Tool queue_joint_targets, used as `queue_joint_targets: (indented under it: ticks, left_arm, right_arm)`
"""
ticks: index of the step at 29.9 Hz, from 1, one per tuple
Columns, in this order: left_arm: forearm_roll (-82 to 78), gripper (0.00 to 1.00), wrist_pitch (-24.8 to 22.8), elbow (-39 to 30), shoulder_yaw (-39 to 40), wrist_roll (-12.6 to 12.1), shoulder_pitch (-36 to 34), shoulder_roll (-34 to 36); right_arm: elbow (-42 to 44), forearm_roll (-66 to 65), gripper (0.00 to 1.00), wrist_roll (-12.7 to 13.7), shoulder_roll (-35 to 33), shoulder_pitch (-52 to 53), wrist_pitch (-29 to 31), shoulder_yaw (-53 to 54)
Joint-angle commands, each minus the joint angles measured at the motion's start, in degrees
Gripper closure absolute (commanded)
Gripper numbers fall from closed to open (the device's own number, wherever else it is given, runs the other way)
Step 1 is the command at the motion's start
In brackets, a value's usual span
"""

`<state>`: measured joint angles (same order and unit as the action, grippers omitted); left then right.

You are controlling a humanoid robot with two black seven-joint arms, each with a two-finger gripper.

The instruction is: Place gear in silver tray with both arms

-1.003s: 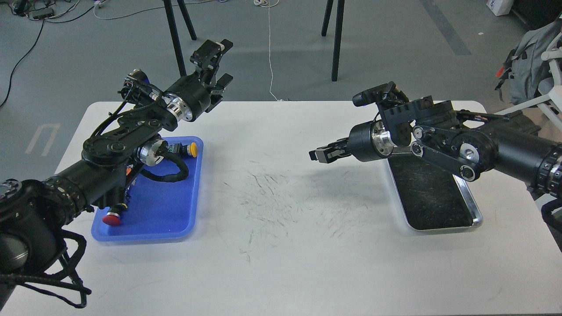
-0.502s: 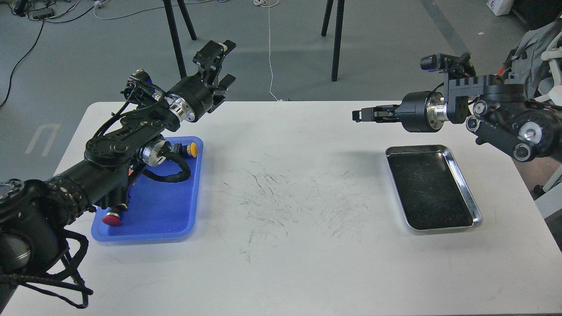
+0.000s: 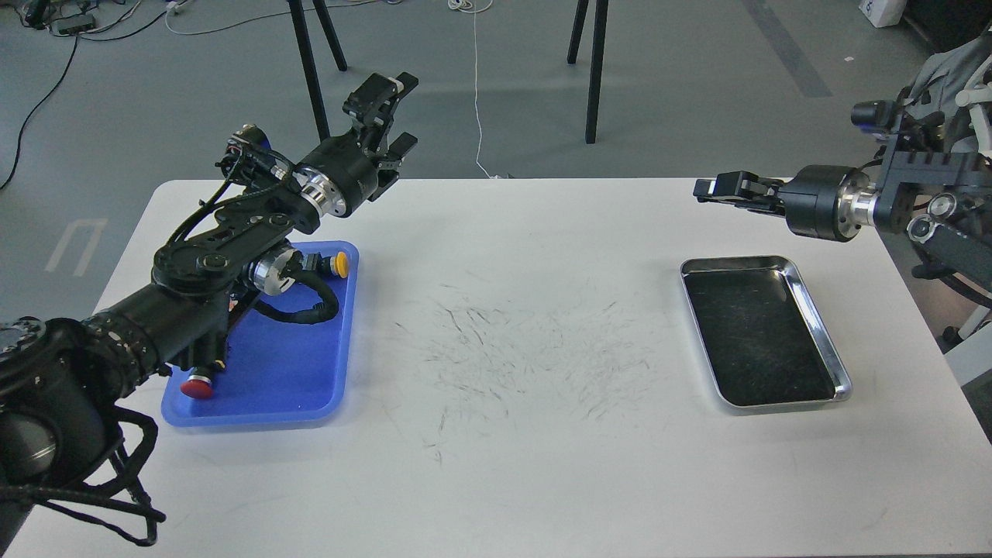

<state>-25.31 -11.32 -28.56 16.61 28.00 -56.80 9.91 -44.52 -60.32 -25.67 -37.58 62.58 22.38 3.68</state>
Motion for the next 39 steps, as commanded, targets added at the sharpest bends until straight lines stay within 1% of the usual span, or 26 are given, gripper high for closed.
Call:
queue_joint_targets:
  ticks: [1, 5, 9, 24, 32, 39]
  left_arm:
    - [0.00, 0.00, 0.16, 0.00, 0.00, 0.00, 0.03, -0.16]
    - [-0.09, 0.00, 0.16, 0.00, 0.00, 0.00, 0.03, -0.16]
    - [-0.09, 0.00, 0.16, 0.00, 0.00, 0.00, 0.03, -0.16]
    - [-0.09, 0.00, 0.16, 0.00, 0.00, 0.00, 0.47, -0.07]
    - [0.00, 0.00, 0.16, 0.00, 0.00, 0.00, 1.26, 0.02]
    - [0.00, 0.00, 0.16, 0.00, 0.00, 0.00, 1.34, 0.02]
  right_arm:
    - [0.05, 0.73, 0.94, -0.61, -1.70, -2.28, -0.84, 0.72]
    - [0.22, 2.05, 0.95, -1.40, -3.64, -4.56, -1.46, 0.72]
    - [2.59, 3.02, 0.95, -2.10, -4.17, -6.15, -1.72, 0.89]
    - [4.00, 2.58, 0.96, -2.19, -3.73, -13.00, -4.62, -0.16]
    - [9.89, 2.58, 0.98, -2.33, -2.42, -15.11, -5.15, -1.56]
    - [10.16, 2.40, 0.98, -2.33, -1.18, -15.20, -5.94, -4.38]
